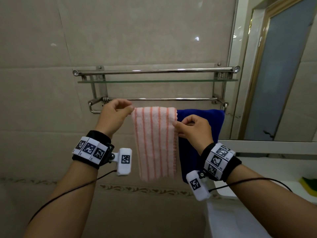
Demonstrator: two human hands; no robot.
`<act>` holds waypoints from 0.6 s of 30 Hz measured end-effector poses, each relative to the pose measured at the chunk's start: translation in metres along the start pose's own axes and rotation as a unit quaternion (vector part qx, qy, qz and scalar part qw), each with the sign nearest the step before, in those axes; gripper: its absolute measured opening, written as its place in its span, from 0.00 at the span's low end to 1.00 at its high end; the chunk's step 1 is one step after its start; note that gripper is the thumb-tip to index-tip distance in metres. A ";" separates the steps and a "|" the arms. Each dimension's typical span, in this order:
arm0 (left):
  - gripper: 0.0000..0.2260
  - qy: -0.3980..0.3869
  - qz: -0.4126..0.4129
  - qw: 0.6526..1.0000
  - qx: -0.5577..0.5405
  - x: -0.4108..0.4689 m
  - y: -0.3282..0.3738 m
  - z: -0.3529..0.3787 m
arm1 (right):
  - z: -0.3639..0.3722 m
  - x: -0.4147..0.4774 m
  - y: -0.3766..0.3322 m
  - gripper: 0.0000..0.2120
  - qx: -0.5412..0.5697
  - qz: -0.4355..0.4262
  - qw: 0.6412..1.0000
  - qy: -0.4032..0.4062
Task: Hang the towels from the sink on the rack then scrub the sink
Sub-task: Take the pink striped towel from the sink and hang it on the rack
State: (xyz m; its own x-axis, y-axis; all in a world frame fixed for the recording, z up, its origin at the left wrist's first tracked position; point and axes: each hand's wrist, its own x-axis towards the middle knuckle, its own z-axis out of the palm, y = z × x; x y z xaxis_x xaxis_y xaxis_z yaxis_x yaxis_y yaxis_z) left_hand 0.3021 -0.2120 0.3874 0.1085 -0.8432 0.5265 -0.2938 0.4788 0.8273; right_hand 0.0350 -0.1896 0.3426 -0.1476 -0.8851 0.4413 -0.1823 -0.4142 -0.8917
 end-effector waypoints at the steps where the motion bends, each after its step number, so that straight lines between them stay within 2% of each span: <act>1: 0.02 -0.006 -0.001 1.000 -0.030 -0.006 0.001 0.001 | -0.002 -0.003 0.002 0.12 0.022 0.005 1.000 -0.003; 4: 0.04 -0.064 -0.043 0.983 -0.167 -0.024 0.005 0.012 | -0.010 -0.013 0.008 0.14 0.066 0.054 0.996 0.000; 8: 0.13 -0.145 -0.126 0.938 -0.289 -0.045 -0.001 0.035 | -0.029 -0.025 0.016 0.23 0.112 0.145 0.982 -0.047; 12: 0.21 -0.210 -0.205 0.905 -0.306 -0.077 -0.013 0.076 | -0.066 -0.044 0.028 0.31 0.126 0.234 0.958 -0.103; 18: 0.26 -0.254 -0.271 0.873 -0.315 -0.125 -0.028 0.136 | -0.119 -0.079 0.047 0.35 0.105 0.276 0.944 -0.150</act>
State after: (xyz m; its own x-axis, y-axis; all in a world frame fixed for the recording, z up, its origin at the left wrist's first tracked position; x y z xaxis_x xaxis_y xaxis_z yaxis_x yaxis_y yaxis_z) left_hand 0.1676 -0.1530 0.2717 -0.4131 -0.9107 0.0014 0.2677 -0.1200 0.9560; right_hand -0.0778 -0.1142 0.2776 0.1245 -0.9854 -0.1158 0.0422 0.1218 -0.9917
